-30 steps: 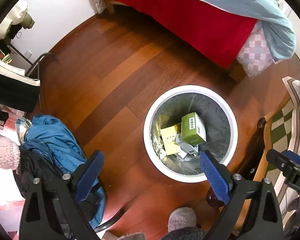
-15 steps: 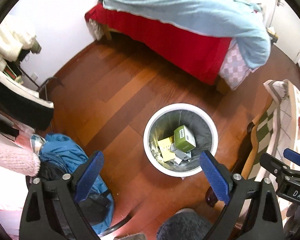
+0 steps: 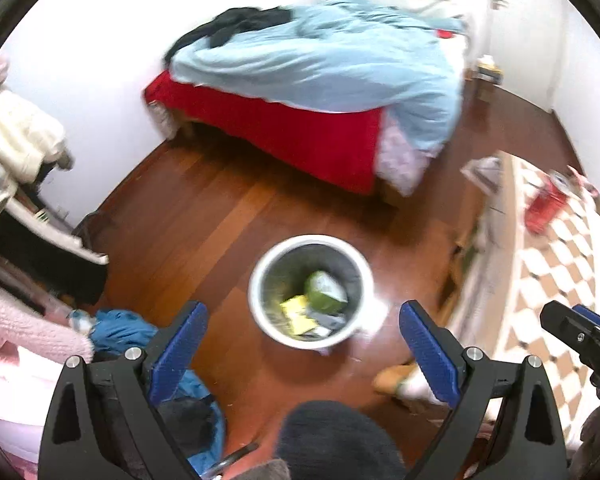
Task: Collect trash
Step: 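Move both open tools back over the table, then grasp the clear plastic lid with the right tool while the left tool grasps the red soda can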
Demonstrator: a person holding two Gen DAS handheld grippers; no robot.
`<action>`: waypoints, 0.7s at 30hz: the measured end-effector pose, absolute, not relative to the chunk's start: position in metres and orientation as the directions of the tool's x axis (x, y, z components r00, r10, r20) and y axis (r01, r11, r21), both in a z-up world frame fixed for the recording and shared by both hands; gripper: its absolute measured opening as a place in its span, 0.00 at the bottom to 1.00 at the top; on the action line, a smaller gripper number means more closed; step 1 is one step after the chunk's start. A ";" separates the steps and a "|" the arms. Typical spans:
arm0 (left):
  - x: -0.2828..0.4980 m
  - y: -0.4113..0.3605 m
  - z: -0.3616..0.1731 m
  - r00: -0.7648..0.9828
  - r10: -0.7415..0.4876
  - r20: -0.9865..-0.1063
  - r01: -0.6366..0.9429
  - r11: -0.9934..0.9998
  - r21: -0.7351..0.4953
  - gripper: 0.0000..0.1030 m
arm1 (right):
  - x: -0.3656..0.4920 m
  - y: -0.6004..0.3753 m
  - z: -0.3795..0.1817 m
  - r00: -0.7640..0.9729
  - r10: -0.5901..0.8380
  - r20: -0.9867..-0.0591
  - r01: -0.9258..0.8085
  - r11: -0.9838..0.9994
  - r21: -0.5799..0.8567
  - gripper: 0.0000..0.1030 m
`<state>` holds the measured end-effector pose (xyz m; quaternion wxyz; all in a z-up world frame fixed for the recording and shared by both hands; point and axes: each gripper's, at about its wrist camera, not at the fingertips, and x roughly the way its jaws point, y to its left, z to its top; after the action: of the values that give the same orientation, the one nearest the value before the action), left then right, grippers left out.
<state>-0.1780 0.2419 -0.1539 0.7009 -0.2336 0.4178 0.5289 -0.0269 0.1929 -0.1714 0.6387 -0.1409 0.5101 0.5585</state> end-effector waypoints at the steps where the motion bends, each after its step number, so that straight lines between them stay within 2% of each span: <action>1: -0.159 0.231 -0.158 0.121 0.533 -0.837 -0.925 0.366 0.099 0.95 | -0.020 0.183 -0.171 -0.136 0.573 -0.808 -0.849 0.354 0.393 0.97; 7: -0.048 0.180 -0.209 0.227 0.404 -0.886 -0.832 0.553 0.039 0.95 | 0.071 0.080 -0.183 0.037 0.530 -0.847 -0.739 0.585 0.334 0.97; 14: 0.059 0.124 -0.261 0.234 0.322 -0.917 -0.730 0.682 0.053 0.95 | 0.189 -0.038 -0.230 0.226 0.339 -0.913 -0.497 0.846 0.192 0.96; 16: 0.079 0.116 -0.272 0.221 0.312 -0.924 -0.714 0.697 0.064 0.95 | 0.219 -0.064 -0.245 0.243 0.298 -0.923 -0.431 0.886 0.172 0.91; 17: 0.086 0.113 -0.277 0.216 0.306 -0.927 -0.708 0.703 0.067 0.95 | 0.234 -0.076 -0.254 0.239 0.274 -0.932 -0.400 0.902 0.163 0.82; 18: 0.094 0.111 -0.281 0.208 0.304 -0.930 -0.703 0.707 0.074 0.95 | 0.246 -0.087 -0.262 0.226 0.268 -0.937 -0.374 0.912 0.170 0.78; 21: 0.102 0.109 -0.290 0.190 0.301 -0.934 -0.695 0.714 0.089 0.95 | 0.270 -0.098 -0.282 0.185 0.262 -0.947 -0.340 0.921 0.188 0.77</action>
<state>0.1019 0.1090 -0.2905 0.7498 -0.1811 0.5430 0.3321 0.2696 -0.0979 -0.2824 0.7691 -0.0322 0.6076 0.1956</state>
